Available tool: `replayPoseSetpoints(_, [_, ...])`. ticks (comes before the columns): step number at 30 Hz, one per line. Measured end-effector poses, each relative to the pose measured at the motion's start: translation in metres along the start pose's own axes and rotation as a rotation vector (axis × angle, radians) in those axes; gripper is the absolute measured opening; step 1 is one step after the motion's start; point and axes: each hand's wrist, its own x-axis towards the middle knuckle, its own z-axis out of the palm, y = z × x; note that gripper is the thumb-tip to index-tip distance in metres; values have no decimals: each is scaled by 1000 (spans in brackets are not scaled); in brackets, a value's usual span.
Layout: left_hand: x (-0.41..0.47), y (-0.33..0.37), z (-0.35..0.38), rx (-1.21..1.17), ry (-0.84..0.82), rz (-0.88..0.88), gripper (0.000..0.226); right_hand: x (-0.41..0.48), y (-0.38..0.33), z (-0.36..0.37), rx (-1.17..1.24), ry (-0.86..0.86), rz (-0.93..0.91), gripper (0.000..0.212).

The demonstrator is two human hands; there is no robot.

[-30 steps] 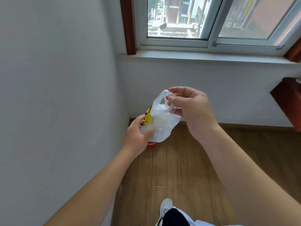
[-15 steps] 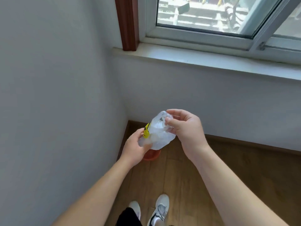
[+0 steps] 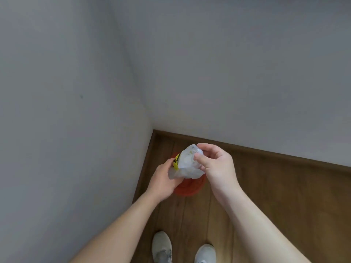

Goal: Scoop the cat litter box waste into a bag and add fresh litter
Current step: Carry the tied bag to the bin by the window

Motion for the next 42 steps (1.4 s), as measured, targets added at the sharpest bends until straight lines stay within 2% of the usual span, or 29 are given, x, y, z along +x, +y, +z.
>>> replayPoseSetpoints(4, [40, -66, 26, 1, -19, -53, 54, 50, 71, 13, -61, 1, 71, 22])
replayPoseSetpoints(8, [69, -114, 45, 42, 13, -99, 54, 94, 127, 20, -158, -40, 101, 23])
replayPoseSetpoints(15, [83, -129, 51, 95, 39, -126, 59, 126, 156, 13, -449, -91, 193, 25])
replayPoseSetpoints(20, [66, -93, 37, 81, -1, -163, 60, 100, 118, 4, -574, -165, 209, 44])
replayPoseSetpoints(25, [41, -29, 15, 148, 1, -136, 57, 71, 62, -10, -631, -181, 202, 53])
replayPoseSetpoints(31, [5, 54, -20, 275, 27, -68, 48, 30, -17, -29, -731, -178, 118, 55])
replayPoseSetpoints(42, [-59, 203, -67, 512, 20, 20, 50, -48, -140, -72, -982, -155, -73, 56])
